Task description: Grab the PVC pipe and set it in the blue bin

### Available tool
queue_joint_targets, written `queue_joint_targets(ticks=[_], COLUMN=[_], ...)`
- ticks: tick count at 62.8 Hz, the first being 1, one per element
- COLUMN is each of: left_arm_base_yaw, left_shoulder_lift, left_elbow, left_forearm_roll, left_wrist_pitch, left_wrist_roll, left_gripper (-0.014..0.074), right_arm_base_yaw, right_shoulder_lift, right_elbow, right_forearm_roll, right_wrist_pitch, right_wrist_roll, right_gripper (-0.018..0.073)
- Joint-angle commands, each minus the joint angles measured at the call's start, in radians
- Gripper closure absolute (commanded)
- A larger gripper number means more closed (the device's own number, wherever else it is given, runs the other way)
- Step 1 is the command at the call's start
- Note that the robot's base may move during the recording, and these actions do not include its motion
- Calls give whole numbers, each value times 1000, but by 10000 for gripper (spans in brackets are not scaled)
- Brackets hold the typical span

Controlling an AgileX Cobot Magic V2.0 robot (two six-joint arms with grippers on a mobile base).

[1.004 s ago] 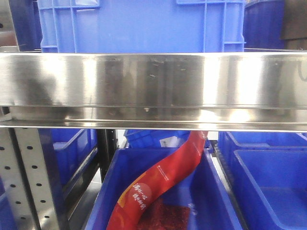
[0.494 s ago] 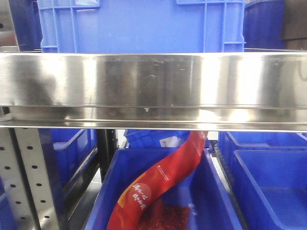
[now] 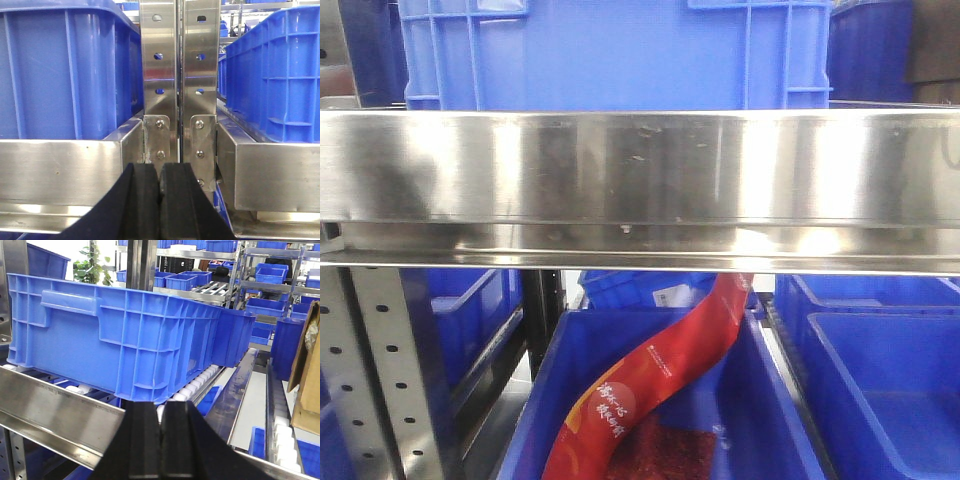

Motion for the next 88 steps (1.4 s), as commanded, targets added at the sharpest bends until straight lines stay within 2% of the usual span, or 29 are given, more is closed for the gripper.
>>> queue_joint_targets(ticks=[1,44,49,55,59,70,78,88], left_arm_base_yaw=[2,2,2,2,2,2,2,2], left_shoulder_lift=[-4,-4,-4,-4,-4,-4,-4,-4], left_elbow=[-2,-2,-2,-2,-2,-2,-2,-2], left_forearm_roll=[2,2,2,2,2,2,2,2], left_wrist_pitch=[-11,-11,-11,-11,-11,-11,-11,-11], left_wrist_roll=[-4,-4,-4,-4,-4,-4,-4,-4], left_gripper=[708,708,708,708,708,708,708,708], right_arm_base_yaw=[-2,-2,-2,-2,-2,-2,-2,-2], right_shoulder_lift=[-5,-5,-5,-5,-5,-5,-5,-5], right_elbow=[0,2,28,63,76,125,161,225], right_forearm_roll=[3,0,-46,-157,-226,-357,-414,-428], right_wrist_pitch=[-23,-30,-95,-188,-197,-241,-300,-378], right_wrist_roll=[1,1,26,163,214,246,332,358], right_gripper=[721,721,721,721,721,721,721,721])
